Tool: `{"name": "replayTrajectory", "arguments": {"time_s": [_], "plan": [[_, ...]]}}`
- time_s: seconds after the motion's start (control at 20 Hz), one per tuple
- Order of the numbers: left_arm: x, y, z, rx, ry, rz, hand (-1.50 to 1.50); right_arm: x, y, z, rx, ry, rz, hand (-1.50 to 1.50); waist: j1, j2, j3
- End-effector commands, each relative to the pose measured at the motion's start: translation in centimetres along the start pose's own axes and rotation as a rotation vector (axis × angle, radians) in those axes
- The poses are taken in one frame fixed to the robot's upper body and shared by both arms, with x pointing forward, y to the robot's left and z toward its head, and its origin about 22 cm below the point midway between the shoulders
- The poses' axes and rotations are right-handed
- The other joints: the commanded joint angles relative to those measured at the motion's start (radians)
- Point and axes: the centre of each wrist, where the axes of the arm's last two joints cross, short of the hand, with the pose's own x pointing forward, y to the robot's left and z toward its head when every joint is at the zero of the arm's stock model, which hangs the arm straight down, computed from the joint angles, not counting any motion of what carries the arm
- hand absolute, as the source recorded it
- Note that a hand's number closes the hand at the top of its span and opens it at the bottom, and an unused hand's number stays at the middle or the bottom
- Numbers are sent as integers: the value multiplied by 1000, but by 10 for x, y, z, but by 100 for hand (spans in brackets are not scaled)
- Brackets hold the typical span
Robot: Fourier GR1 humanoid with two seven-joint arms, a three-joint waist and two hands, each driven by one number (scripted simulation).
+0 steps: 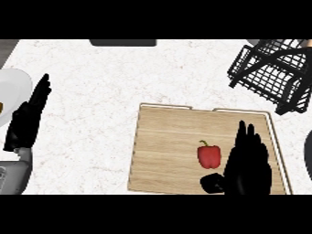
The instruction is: Pick the bell pepper from the tray and place it in the tiered basket
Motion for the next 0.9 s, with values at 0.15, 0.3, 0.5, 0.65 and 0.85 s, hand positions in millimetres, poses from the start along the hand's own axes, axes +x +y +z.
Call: {"name": "replayTrajectory", "arguments": {"time_s": [0.15, 0.3, 0.5, 0.65, 0.85], "plan": [[-4, -5, 10, -7, -4, 2, 0, 15, 10, -13, 29, 232, 2, -150, 11, 0, 1], [9, -9, -6, 3, -4, -7, 0, 4, 23, -23, 44, 244, 10, -150, -5, 1, 1], [-2, -1, 14, -20, 1, 17, 0, 9, 17, -10, 60, 243, 23, -150, 5, -3, 1], [3, -13, 13, -23, 9, 0, 0, 9, 21, -12, 77, 249, 16, -150, 1, -2, 1], [10, -2, 16, -16, -2, -11, 0, 1, 39, -16, 100, 241, -13, -150, 5, -3, 2]]}}
